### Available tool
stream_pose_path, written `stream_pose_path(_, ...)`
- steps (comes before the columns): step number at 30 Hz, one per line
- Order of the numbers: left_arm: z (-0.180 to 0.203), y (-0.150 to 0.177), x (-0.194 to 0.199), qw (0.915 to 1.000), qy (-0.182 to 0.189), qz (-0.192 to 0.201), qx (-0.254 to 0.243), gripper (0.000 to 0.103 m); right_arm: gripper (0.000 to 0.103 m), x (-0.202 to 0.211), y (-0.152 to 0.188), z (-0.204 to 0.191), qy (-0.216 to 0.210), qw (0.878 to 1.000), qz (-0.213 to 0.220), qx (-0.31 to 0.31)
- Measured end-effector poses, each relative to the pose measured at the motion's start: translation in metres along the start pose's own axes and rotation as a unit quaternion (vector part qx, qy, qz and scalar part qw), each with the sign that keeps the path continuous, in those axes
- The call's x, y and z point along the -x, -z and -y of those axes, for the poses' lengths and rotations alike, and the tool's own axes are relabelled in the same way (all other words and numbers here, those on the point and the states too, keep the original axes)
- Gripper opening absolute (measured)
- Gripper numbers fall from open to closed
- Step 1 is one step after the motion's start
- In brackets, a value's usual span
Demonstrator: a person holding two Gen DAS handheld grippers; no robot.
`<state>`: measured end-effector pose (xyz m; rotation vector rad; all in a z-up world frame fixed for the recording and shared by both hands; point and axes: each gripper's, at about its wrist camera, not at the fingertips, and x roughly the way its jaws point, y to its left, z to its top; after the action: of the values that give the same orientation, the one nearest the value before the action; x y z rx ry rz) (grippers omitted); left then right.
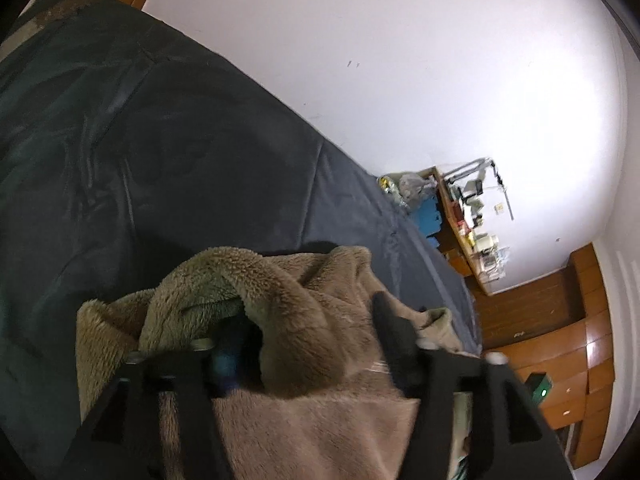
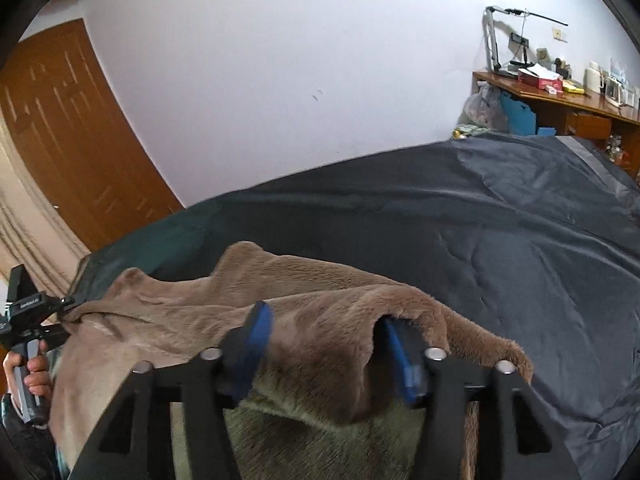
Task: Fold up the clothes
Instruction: 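Lay the edge down and open both grippers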
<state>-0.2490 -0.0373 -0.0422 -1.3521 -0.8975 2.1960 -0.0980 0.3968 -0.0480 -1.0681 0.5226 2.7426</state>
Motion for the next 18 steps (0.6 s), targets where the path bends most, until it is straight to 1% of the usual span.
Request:
stream_pose_path(1,0.000,-0.001,0.008,0.9999,-0.001,0.009,0.009,0.083,0.067,0.006,0.000,-0.003,-0.004,1.000,0.003,0.009)
stream_pose_path(2,-0.001,-0.001,0.014,0.9997,0.000,0.015,0.018,0.084,0.071,0.013,0.000,-0.007,-0.008,1.000,0.006,0.019)
stream_pose_path(6,-0.010,-0.003,0.035,0.9983,0.029,0.014,0.048,0.084,0.072,0.036,0.005,-0.020,-0.002,0.998,0.007,0.070)
stream_pose_path(7,-0.011,-0.001,0.041,0.9986,0.025,0.013,0.046,0.084,0.072,0.041,0.007,-0.023,0.004,0.996,0.005,0.084)
stream_pose_path(10,-0.008,0.012,0.051,0.9998,-0.004,0.000,0.017,0.084,0.072,0.046,0.016,-0.031,0.033,0.990,-0.020,0.134)
stream_pose_path(13,0.002,0.027,0.056,0.9996,-0.005,-0.025,-0.011,0.084,0.072,0.043,0.026,-0.040,0.054,0.982,-0.050,0.171)
stream_pose_path(15,0.015,0.034,0.056,0.9985,-0.012,-0.038,-0.037,0.084,0.072,0.038,0.030,-0.045,0.053,0.980,-0.064,0.180)
stream_pose_path(18,0.036,0.041,0.047,0.9956,-0.017,-0.060,-0.070,0.084,0.072,0.026,0.029,-0.049,0.032,0.981,-0.090,0.167)
